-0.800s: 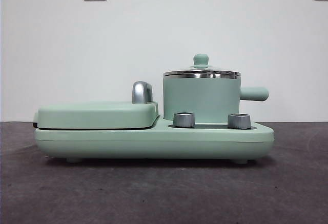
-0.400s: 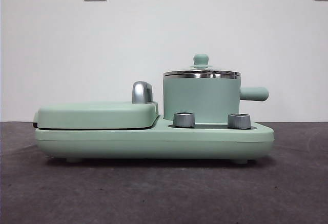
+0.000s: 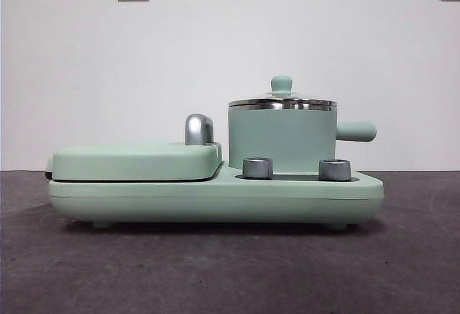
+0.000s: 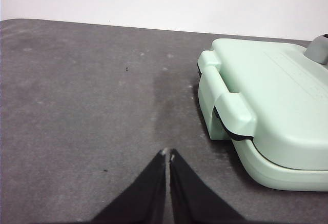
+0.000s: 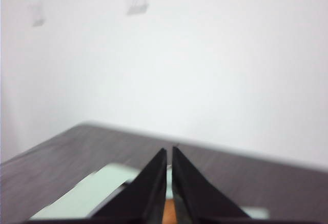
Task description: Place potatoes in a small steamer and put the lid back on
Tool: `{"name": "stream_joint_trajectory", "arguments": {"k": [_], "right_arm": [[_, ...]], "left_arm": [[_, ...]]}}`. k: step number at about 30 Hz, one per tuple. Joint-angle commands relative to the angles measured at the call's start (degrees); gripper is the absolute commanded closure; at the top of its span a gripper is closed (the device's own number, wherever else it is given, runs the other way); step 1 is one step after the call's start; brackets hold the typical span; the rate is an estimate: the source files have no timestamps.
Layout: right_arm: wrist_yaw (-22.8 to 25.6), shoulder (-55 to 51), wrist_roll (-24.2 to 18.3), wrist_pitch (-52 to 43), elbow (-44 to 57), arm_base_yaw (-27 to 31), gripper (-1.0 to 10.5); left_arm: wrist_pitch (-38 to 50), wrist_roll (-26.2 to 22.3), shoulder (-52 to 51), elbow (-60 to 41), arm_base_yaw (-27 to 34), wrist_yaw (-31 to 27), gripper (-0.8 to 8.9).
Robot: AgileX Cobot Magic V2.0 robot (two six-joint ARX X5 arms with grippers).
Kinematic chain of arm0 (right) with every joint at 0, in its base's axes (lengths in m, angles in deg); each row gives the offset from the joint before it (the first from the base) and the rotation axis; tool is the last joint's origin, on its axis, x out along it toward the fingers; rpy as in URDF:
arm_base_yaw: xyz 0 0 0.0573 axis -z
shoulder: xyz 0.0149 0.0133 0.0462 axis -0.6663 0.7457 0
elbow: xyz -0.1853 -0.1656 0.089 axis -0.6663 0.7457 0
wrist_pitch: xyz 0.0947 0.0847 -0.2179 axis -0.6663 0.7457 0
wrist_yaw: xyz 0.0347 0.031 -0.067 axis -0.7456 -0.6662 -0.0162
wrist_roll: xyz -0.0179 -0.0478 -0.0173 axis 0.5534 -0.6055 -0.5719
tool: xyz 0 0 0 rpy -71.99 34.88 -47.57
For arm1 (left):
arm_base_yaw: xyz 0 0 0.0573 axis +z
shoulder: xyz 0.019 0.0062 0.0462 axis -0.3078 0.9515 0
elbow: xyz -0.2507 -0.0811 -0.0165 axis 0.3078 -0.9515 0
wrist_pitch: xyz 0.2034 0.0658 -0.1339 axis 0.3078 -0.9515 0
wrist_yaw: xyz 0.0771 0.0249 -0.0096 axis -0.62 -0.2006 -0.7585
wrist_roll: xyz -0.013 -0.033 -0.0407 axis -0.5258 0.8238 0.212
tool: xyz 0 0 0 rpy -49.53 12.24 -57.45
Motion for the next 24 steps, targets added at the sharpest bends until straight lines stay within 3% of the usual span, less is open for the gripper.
{"name": "stream_joint_trajectory", "arguments": {"k": [1,6,12,24], "right_arm": [[0.09,-6.16,-1.09,-8.96,10.43,3.23,9.3],[0.26,-16.85,-2.75,-12.48,25.73,7.37,9.3],[4.70,-23.52,-3.26,-12.09,37.70,9.97,9.3],[17.00,-27.65,-3.30,3.19,41.42,10.19,9.3]], "left_arm": [[0.13,0.09,-0.07,-1.14,0.00,-0.13,8.02],[0.13,0.09,-0.07,-1.14,0.00,-0.13,8.03],[0.13,0.09,-0.07,-1.14,0.00,-0.13,8.03],[0.13,0.09,-0.07,-1.14,0.00,-0.13,8.03]]}}
